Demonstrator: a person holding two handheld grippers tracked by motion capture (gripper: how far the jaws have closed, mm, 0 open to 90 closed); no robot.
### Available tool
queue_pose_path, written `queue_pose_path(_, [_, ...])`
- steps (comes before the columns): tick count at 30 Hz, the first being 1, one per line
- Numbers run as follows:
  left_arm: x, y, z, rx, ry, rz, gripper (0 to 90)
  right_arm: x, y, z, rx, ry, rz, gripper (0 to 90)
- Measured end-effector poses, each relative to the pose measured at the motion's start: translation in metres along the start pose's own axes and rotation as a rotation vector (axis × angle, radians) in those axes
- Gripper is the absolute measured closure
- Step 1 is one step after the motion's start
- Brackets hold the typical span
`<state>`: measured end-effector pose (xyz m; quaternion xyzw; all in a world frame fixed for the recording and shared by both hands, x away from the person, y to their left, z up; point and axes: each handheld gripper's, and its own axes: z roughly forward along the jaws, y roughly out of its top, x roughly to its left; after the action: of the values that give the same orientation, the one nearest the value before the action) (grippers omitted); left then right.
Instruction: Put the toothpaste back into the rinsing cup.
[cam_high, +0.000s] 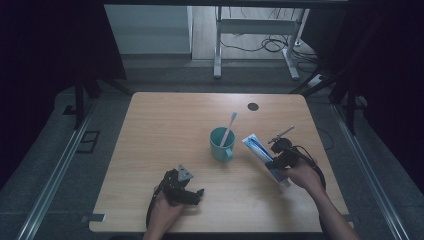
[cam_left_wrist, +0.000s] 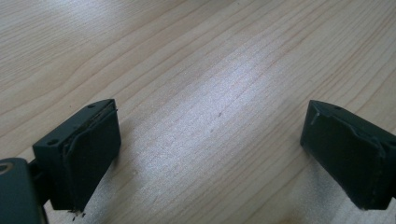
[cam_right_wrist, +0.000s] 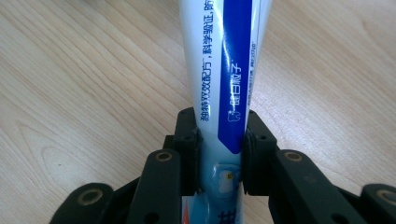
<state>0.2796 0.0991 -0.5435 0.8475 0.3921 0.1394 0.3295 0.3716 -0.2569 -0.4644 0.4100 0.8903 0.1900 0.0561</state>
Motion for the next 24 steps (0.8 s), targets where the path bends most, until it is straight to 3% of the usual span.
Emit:
queue_pose_path(14, [0.0, 0.0, 0.0, 0.0, 0.0, 0.001, 5.1, 0.004, -0.009, -0.022, -0.21, -0.003, -0.017, 71.2])
queue_pose_path(24, [0.0, 0.0, 0.0, 0.0, 0.001, 0.003, 5.2, 0.01, -0.008, -0.031, -0.319, -0.016, -0.028, 71.2])
